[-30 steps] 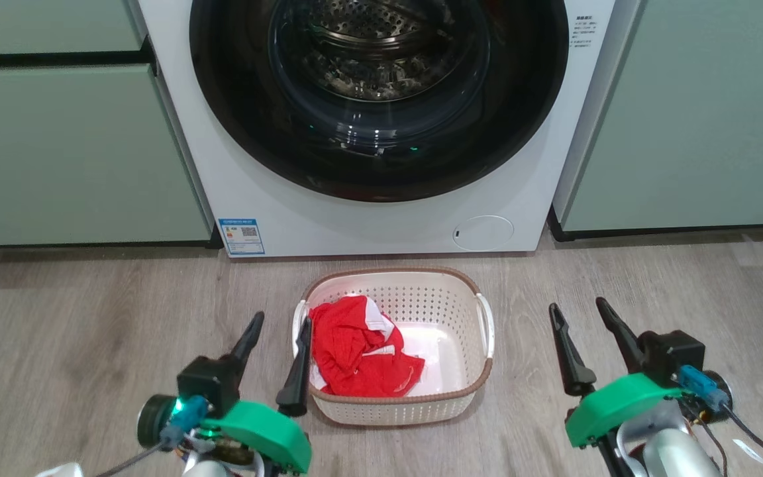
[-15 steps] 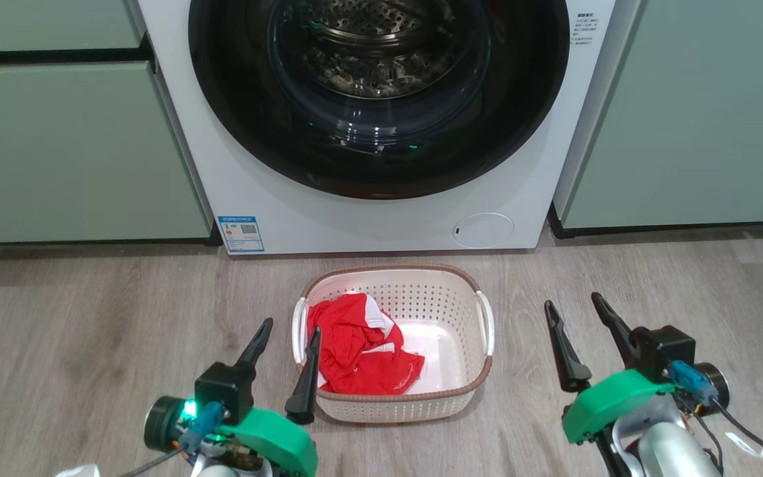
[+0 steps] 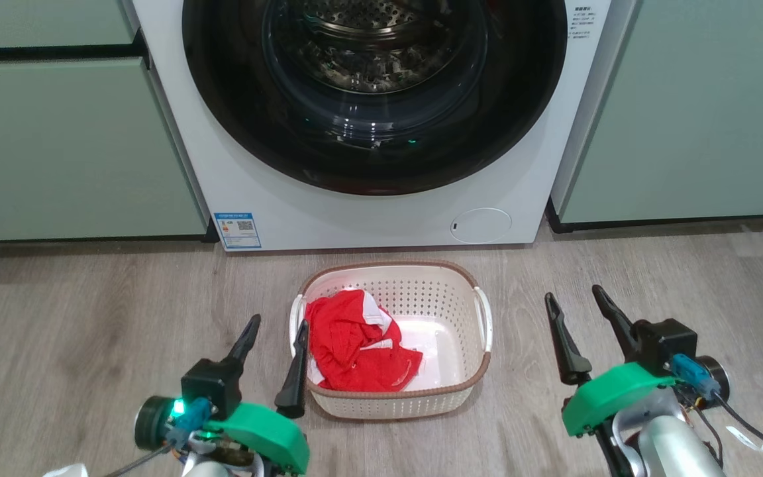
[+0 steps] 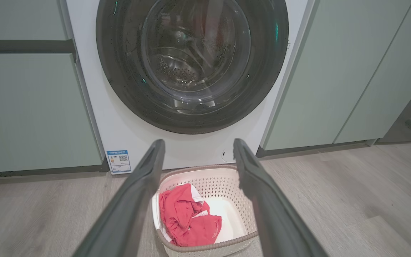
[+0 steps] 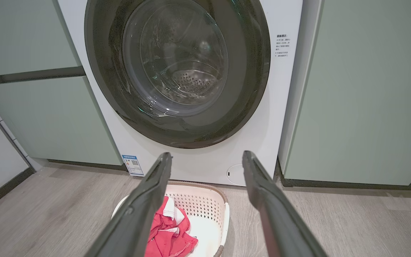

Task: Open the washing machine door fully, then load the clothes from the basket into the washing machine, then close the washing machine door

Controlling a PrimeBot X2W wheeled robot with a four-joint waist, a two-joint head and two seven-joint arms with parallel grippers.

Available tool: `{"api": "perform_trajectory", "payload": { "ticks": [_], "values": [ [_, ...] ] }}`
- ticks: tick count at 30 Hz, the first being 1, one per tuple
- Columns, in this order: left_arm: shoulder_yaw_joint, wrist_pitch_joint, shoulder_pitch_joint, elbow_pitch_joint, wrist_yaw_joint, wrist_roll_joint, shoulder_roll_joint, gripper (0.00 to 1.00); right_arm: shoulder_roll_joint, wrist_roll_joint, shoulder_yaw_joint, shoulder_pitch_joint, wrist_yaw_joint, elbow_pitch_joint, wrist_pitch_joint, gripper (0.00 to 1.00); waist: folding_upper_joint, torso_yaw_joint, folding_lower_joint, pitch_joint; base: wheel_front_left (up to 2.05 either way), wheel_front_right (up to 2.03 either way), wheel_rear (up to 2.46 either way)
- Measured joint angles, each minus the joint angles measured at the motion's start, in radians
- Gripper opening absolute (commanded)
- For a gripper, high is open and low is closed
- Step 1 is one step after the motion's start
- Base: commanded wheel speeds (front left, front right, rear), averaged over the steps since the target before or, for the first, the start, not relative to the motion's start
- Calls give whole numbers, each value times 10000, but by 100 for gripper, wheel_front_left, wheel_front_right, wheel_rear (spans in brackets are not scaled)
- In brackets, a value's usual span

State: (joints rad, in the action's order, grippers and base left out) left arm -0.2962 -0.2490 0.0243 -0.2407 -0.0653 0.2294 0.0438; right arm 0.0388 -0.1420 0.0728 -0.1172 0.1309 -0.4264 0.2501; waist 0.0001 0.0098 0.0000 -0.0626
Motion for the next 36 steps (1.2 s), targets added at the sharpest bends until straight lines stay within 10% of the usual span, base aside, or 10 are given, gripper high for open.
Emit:
{"api": "perform_trajectory", "payload": {
  "ticks": [36],
  "values": [
    [502,-2,104,-443,456,775,40,100,-6,2,54,-2,0,-42,23,100,0,-3,0,24,29,29,-59]
  ]
}}
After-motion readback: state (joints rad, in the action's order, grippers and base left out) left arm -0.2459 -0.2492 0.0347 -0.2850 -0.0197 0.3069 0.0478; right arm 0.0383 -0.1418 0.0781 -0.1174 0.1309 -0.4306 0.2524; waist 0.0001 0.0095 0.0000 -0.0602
